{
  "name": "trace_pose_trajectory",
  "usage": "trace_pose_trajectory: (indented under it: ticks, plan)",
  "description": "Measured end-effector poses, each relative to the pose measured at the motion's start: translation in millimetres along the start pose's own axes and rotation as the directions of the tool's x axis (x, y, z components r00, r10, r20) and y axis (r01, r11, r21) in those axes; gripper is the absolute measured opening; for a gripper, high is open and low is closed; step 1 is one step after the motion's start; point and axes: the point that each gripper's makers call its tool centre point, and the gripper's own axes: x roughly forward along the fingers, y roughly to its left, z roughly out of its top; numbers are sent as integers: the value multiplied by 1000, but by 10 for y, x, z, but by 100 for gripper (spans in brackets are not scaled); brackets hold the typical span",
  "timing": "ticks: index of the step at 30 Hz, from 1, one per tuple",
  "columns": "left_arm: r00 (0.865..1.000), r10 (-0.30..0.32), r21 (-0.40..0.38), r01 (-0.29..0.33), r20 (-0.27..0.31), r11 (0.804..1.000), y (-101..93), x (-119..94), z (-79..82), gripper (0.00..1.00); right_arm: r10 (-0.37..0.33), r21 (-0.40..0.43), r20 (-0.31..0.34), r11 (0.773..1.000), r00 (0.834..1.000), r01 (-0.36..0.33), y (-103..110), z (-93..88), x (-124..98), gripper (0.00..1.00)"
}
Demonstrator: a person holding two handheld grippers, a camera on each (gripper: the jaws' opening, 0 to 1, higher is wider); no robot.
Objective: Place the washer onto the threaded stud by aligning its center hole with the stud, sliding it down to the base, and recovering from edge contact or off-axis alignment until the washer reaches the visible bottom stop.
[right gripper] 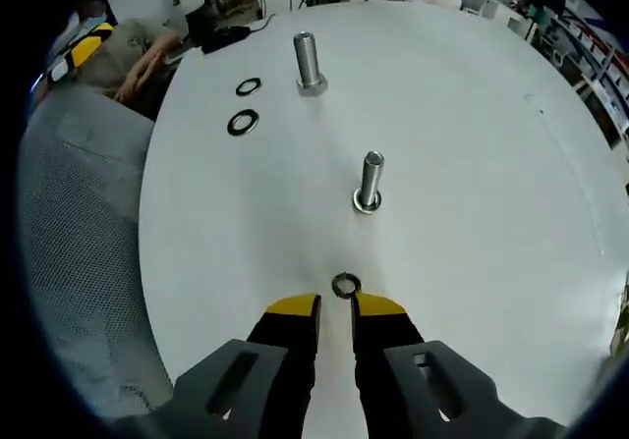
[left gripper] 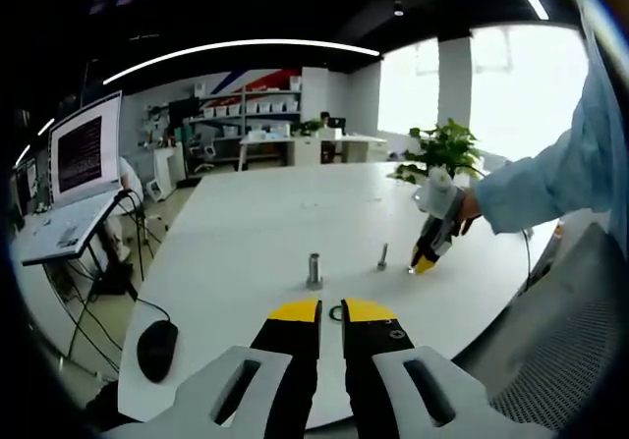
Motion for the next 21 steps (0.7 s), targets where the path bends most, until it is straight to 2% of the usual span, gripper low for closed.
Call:
trace_pose_trajectory:
  ticks: [13, 21]
  plan:
    - [1000, 1, -2, -1, -2, 1000, 4, 0, 0, 6, -38, -4, 24, 999, 999, 38, -71, 141, 30, 15]
    - [1000, 4, -4, -4, -2, 1000, 7, -1, 1, 6, -46, 2, 22, 999, 999, 46, -102, 134, 65, 14]
